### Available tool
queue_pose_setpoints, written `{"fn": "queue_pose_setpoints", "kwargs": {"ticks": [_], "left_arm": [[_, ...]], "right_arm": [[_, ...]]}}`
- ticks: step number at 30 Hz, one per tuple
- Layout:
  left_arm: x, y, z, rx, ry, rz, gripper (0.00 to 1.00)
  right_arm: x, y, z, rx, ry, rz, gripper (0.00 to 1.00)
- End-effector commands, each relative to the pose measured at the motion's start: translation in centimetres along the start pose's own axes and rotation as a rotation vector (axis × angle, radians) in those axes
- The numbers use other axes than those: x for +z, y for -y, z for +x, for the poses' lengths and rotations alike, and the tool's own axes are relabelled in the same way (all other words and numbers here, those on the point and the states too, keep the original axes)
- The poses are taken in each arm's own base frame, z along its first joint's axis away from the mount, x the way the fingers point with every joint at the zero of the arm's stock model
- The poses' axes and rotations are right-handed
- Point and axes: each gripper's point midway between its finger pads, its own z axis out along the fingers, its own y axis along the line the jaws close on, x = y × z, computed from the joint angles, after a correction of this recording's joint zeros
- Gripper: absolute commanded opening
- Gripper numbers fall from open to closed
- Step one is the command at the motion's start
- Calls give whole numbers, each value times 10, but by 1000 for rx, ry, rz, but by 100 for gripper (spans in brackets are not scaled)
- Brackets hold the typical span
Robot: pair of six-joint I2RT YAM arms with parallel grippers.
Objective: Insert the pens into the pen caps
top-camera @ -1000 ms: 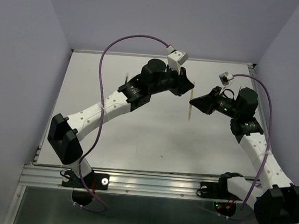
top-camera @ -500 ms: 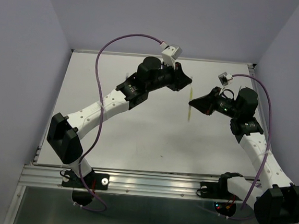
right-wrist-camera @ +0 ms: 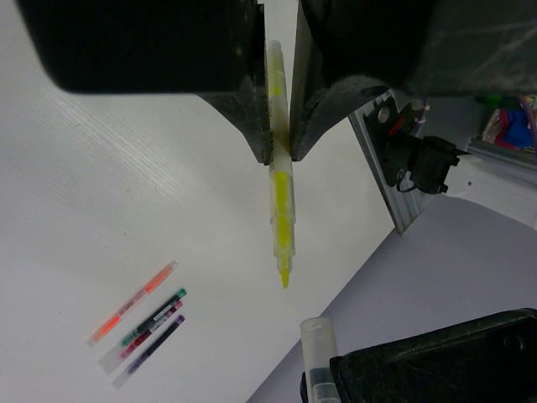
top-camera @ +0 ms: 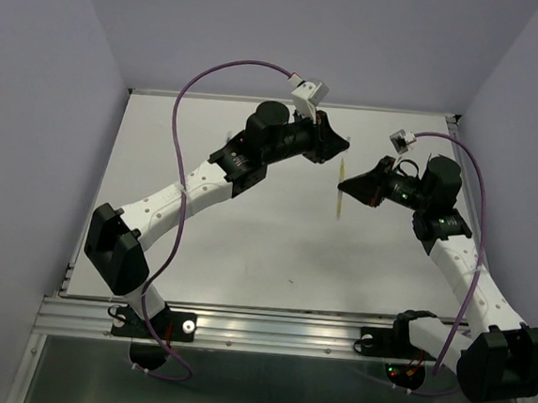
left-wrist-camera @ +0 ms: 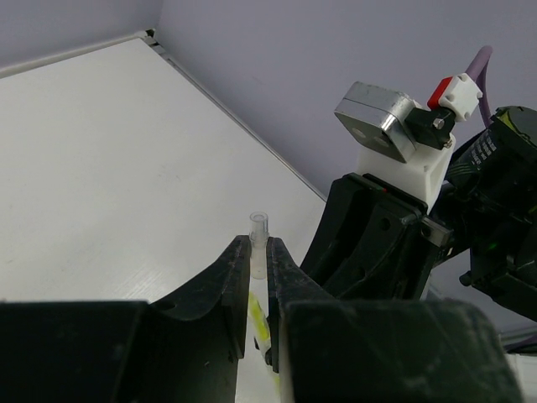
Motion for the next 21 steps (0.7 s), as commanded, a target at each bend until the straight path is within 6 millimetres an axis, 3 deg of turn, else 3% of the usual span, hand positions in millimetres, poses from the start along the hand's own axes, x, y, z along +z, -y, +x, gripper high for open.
{"fn": "queue_pose_setpoints", "kwargs": {"ticks": [1, 21], "left_arm": [[-8, 16, -23, 24, 69, 51, 0], [-5, 9, -17, 9, 52, 39, 0]], "right_arm": [[-1, -21, -35, -109, 83, -42, 3], [-1, -25, -47, -128, 130, -45, 3]]}}
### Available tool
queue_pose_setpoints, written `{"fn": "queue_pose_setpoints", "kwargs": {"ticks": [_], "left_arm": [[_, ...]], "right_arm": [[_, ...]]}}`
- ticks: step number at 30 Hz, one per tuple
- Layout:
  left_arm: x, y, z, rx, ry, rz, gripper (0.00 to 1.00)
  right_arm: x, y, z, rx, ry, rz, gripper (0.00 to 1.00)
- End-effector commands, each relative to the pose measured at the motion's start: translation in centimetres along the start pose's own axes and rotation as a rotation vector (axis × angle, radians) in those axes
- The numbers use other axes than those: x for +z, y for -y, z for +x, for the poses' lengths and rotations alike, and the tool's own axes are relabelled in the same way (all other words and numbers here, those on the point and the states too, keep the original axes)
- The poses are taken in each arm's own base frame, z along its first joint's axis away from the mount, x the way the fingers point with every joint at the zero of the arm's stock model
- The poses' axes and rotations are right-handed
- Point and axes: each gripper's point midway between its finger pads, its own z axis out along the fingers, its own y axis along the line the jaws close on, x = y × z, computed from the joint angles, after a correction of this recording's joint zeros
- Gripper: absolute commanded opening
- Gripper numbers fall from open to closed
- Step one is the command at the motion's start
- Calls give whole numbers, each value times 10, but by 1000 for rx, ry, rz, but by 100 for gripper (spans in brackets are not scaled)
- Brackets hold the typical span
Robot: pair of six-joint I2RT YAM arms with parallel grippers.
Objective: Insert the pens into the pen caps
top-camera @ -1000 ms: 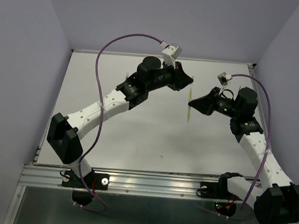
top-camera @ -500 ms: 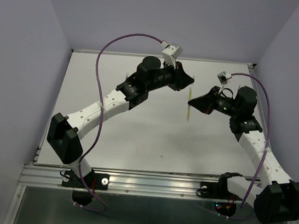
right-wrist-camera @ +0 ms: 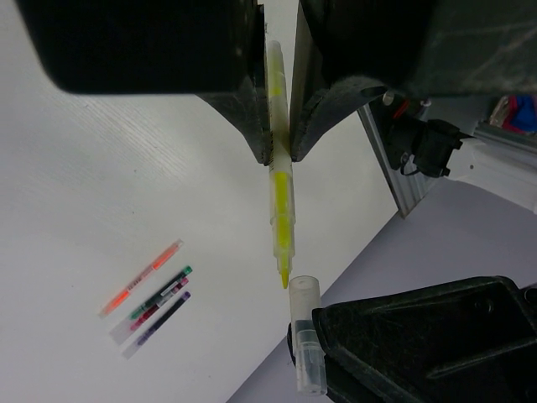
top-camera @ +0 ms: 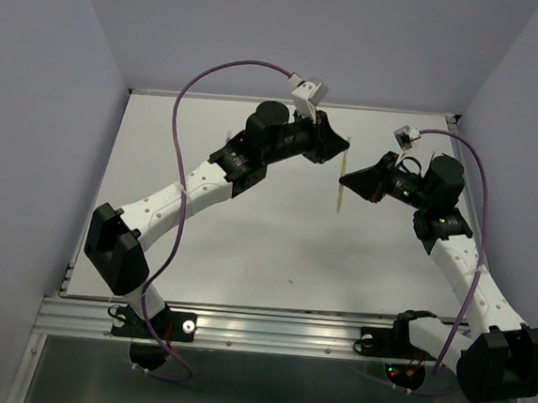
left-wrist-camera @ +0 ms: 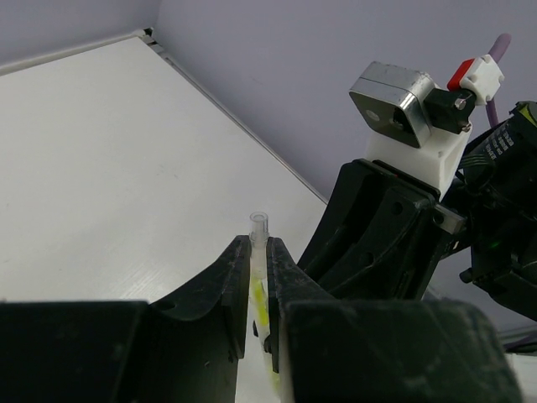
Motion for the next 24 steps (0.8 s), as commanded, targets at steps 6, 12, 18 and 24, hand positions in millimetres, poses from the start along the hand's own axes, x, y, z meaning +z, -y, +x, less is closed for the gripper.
{"fn": "queue_pose_setpoints", "kwargs": {"ticks": [6, 12, 18, 24], "left_arm": [[-3, 6, -18, -7, 57, 40, 0], [0, 0, -16, -34, 47, 45, 0], [3, -2, -16, -43, 40, 53, 0], [0, -2, -16, -46, 33, 78, 0]], "right_arm": [[-1, -27, -28, -91, 61, -81, 3], [-1, -29, -26, -85, 50, -97, 3], [0, -28, -26, -83, 50, -96, 3], [2, -20, -30, -81, 67, -60, 3]]}}
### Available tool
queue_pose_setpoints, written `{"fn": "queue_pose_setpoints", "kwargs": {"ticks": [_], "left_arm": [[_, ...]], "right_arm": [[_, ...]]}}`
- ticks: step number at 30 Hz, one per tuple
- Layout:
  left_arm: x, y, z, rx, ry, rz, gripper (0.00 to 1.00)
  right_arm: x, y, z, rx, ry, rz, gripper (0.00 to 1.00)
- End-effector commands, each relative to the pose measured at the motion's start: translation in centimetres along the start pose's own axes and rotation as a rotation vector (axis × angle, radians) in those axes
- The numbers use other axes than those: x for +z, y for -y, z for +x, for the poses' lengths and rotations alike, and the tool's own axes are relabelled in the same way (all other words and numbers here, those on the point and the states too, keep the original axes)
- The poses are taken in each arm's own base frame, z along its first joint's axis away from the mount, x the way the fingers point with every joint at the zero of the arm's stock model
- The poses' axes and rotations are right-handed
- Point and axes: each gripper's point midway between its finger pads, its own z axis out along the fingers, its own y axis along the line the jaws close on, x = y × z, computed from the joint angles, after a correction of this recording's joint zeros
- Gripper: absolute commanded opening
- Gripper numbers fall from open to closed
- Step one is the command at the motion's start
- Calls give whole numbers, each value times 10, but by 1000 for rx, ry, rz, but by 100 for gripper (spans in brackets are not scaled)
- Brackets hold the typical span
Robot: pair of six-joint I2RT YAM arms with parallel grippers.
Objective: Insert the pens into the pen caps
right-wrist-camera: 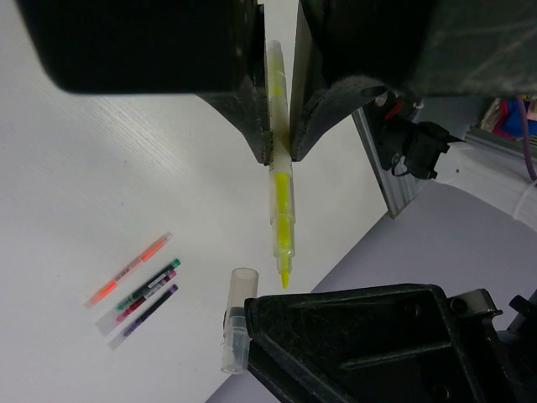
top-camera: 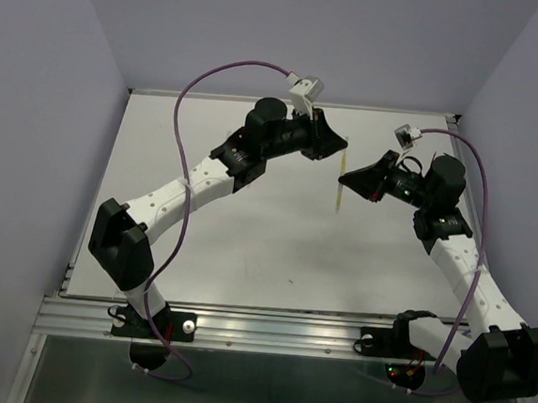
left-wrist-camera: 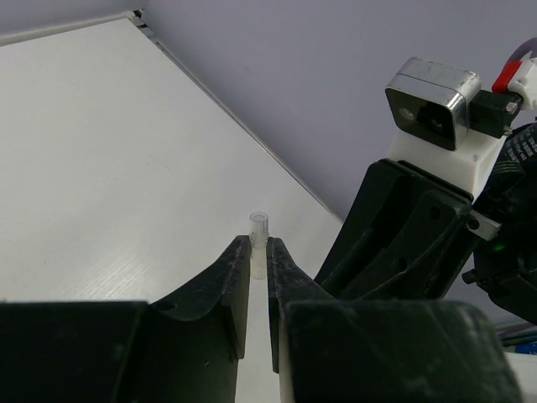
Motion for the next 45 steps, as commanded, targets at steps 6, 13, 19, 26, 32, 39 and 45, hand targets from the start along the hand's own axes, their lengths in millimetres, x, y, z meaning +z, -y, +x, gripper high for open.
{"fn": "queue_pose_setpoints", "kwargs": {"ticks": [6, 13, 19, 26, 32, 39, 45], "left_arm": [[-8, 14, -25, 14, 73, 71, 0], [-9, 15, -25, 17, 70, 80, 0], [-7, 17, -23, 17, 62, 93, 0], [-5, 14, -19, 12, 46, 89, 0], [-5, 14, -19, 15, 46, 90, 0], [-2, 15, -15, 11, 27, 108, 0], [-2, 16, -15, 13, 26, 110, 0]], "right_arm": [[4, -8, -17, -55, 29, -30, 3], [5, -6, -13, -50, 8, -39, 3], [7, -5, -11, -41, -3, -45, 3], [5, -5, -17, -65, 20, -26, 3], [6, -4, -21, -69, 33, -12, 3], [6, -6, -27, -79, 46, -20, 3], [6, -9, -31, -94, 59, -27, 3]]}}
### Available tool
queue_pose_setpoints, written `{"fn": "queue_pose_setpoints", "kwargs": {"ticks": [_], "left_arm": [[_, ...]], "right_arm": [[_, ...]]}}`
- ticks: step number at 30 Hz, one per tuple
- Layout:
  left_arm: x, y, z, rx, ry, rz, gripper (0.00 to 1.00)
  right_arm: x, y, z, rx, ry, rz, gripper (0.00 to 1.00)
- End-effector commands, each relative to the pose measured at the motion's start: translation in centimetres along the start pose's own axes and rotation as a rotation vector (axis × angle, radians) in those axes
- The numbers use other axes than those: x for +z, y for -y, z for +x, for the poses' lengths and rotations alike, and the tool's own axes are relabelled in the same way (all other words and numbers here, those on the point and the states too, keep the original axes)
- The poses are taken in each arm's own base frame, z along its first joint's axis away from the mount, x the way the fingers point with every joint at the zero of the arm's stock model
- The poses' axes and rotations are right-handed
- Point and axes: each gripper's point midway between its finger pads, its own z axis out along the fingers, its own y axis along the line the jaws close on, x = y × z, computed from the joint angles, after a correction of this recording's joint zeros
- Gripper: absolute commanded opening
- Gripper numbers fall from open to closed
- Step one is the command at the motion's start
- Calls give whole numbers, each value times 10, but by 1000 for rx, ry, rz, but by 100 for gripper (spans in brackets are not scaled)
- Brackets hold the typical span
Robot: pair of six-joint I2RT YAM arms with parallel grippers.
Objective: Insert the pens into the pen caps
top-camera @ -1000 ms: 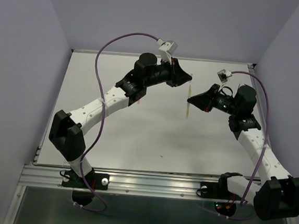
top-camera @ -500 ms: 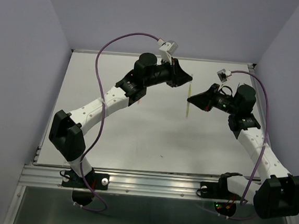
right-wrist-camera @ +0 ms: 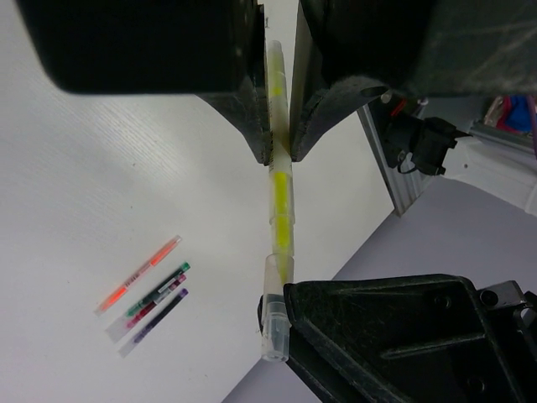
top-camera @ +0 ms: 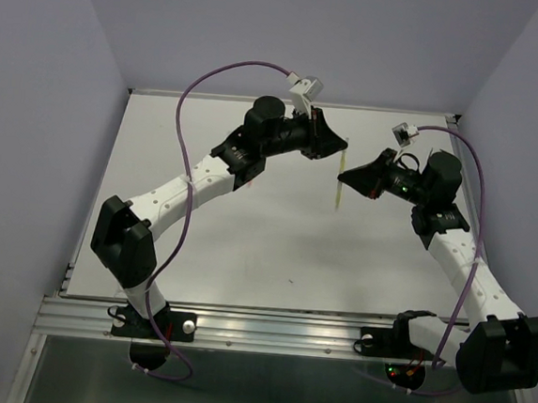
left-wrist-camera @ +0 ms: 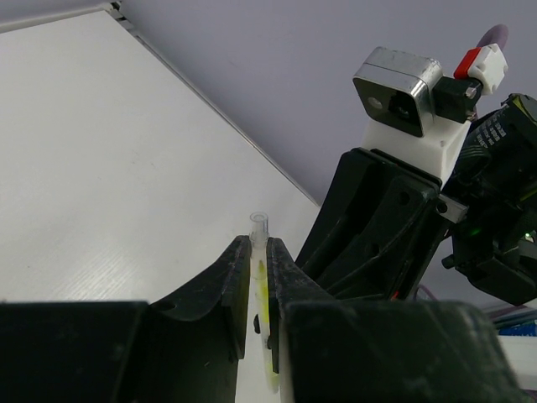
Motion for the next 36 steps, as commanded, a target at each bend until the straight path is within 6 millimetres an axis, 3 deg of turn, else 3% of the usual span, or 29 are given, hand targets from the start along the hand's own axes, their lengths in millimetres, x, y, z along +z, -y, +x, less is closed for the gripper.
{"fn": "queue_pose_setpoints", "kwargs": {"ticks": [1, 5, 12, 21, 25, 36], "left_arm": [[-3, 15, -19, 37, 46, 51, 0], [-3, 17, -17, 38, 41, 64, 0], [-5, 19, -17, 37, 41, 76, 0], [-6, 21, -9, 61, 24, 107, 0], [-6, 24, 6, 96, -35, 158, 0], [-14, -9, 71, 139, -239, 72, 0]], "right_arm": [[-2, -25, -34, -117, 76, -50, 3], [-1, -21, -35, -103, 87, -29, 3], [-1, 1, -66, -110, 282, 92, 1], [-2, -13, -93, -174, 422, 23, 1], [0, -18, -99, -198, 417, -5, 1], [2, -21, -111, -253, 400, 10, 1]]}}
